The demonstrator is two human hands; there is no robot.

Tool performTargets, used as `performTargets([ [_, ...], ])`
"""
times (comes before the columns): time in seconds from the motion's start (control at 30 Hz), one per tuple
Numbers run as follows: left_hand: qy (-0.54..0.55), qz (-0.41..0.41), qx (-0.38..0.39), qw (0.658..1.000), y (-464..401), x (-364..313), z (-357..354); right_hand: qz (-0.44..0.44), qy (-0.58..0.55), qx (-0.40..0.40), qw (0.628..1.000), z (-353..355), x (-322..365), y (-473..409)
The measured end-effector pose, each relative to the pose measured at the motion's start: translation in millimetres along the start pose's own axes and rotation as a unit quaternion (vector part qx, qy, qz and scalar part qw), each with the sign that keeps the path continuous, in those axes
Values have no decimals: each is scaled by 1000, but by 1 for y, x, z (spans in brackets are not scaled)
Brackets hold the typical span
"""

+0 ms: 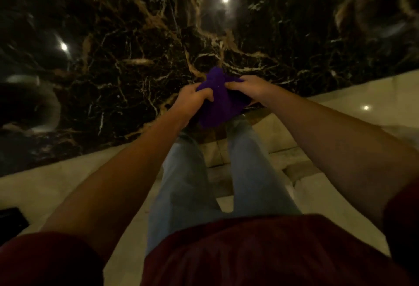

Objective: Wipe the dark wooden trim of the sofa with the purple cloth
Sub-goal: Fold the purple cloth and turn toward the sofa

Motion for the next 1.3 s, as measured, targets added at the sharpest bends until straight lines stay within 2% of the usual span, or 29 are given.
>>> performTargets([
  [0.07, -12, -1, 22, 1000, 17, -15, -9, 0, -15, -11, 1000, 10, 0, 23],
  [0.13, -64, -27, 63, 996, 58, -41, -30, 17, -73, -56, 996, 27, -11, 80],
  [0.17, -67, -19, 55, 996, 57, -39, -28, 11, -83, -44, 996, 23, -13, 81],
  [0.23, -146, -62, 99, 982, 98, -61, -50, 46, -143, -100, 984, 30, -31, 140],
  [0.27, -151, -64, 97, 982, 96, -65, -51, 43, -149, -93, 983, 32, -31, 140],
  [0.33, -199, -107, 131, 965, 137, -75, -59, 69, -207, -130, 967, 19, -51, 192],
  [0.43, -235, -121, 162, 951, 173, -79, -66, 86, -266, -157, 947, 1, -66, 242],
  [0.47, -231, -112, 160, 953, 172, -83, -67, 93, -274, -149, 946, 1, -63, 247],
  [0.57, -228, -100, 186, 951, 200, -69, -83, 118, -368, -179, 905, -20, -82, 280],
  [0.7, -252, -69, 246, 933, 240, -39, -122, 150, -519, -192, 819, -55, -119, 315],
  [0.73, -272, -72, 265, 922, 257, -32, -139, 167, -562, -193, 787, -63, -132, 330],
  [0.83, -292, -93, 308, 901, 286, -19, -173, 204, -620, -191, 733, -80, -160, 356],
  [1.03, -340, -93, 391, 851, 333, 12, -260, 277, -715, -264, 584, -74, -231, 430],
  [1.17, -375, -101, 436, 812, 369, 32, -323, 295, -729, -333, 520, -53, -265, 469],
  [1.3, -402, -117, 444, 792, 402, 41, -386, 348, -732, -378, 447, -27, -299, 506],
])
Point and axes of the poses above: each hand's wrist, its own y-axis away from the middle knuckle, its own z-axis out of the back of the hand, x = y × z, the point moved 2 cm from there along -y, towards the middle knuckle, and after that the axes turned 6 degrees about z, right-handed, at the moved point
